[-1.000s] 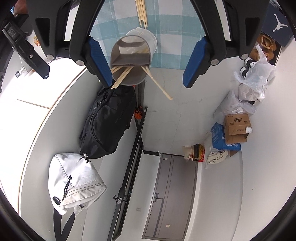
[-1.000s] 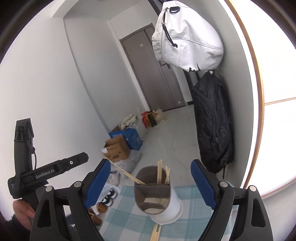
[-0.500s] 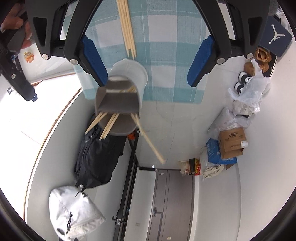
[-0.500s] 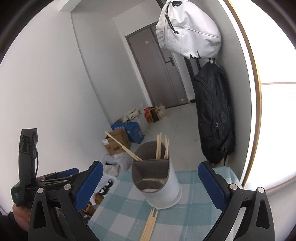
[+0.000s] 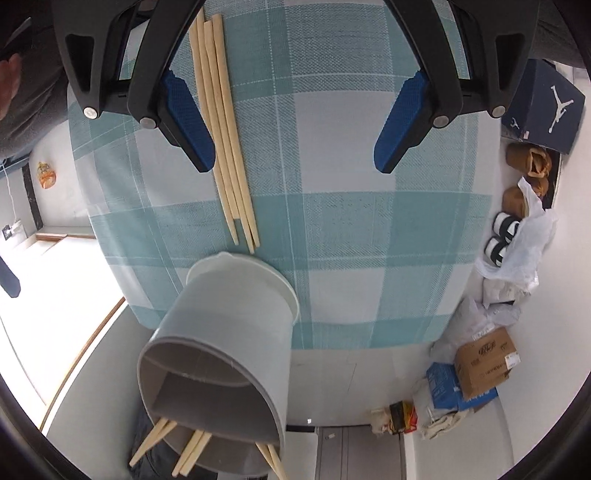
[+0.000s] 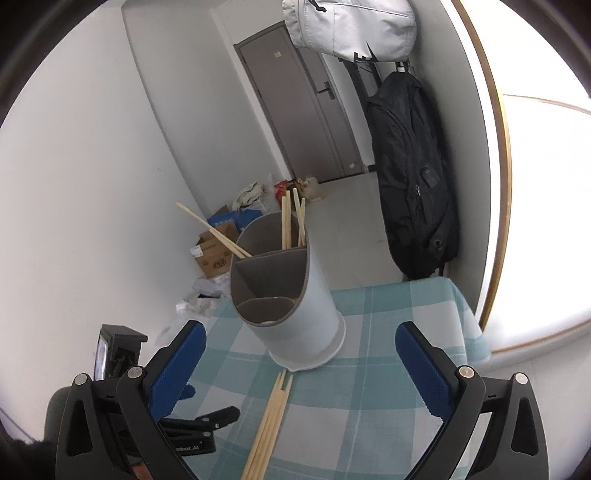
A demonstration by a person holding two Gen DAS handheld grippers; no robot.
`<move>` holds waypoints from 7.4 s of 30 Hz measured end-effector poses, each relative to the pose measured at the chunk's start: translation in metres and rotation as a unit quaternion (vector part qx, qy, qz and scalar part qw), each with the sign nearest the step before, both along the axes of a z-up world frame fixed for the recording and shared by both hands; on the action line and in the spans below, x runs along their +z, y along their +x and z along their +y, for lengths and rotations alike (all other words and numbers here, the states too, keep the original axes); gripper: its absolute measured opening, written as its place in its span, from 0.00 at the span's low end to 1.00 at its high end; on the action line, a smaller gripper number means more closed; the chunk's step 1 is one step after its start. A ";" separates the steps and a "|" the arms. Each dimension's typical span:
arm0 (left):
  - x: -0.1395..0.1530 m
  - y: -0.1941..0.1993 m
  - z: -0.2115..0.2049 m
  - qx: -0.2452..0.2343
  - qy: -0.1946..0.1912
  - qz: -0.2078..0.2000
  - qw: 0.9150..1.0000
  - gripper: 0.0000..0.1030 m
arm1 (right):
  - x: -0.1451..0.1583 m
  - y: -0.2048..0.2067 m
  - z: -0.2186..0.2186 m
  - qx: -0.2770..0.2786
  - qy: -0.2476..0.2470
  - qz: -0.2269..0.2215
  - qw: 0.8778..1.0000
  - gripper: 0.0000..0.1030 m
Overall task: Organize utensils
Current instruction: 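Lower the open left gripper back toward the chopstick pile, then close the left gripper on a single wooden chopstick, then lower the right gripper to the cloth and grasp a wooden chopstick, then lift both held chopsticks up over the caddy opening, then lower the chopsticks into the caddy and open both grippers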
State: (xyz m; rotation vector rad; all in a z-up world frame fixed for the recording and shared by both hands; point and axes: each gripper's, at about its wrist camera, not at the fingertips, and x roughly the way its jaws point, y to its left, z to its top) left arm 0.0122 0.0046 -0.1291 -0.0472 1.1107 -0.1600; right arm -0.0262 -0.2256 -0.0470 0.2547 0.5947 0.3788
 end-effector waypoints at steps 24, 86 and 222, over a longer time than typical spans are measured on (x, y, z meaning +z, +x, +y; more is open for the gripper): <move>-0.022 -0.005 -0.013 0.002 0.049 0.071 0.996 0.83 | -0.002 0.006 -0.009 -0.007 0.038 0.019 0.999 1.00; 0.023 0.041 0.064 0.077 -0.145 -0.007 0.986 0.01 | -0.114 0.069 0.090 0.052 -0.103 0.261 0.958 0.39; 0.235 0.105 0.014 0.054 -0.114 -0.284 0.951 0.01 | 0.129 0.146 0.026 -0.113 0.085 -0.147 0.979 0.04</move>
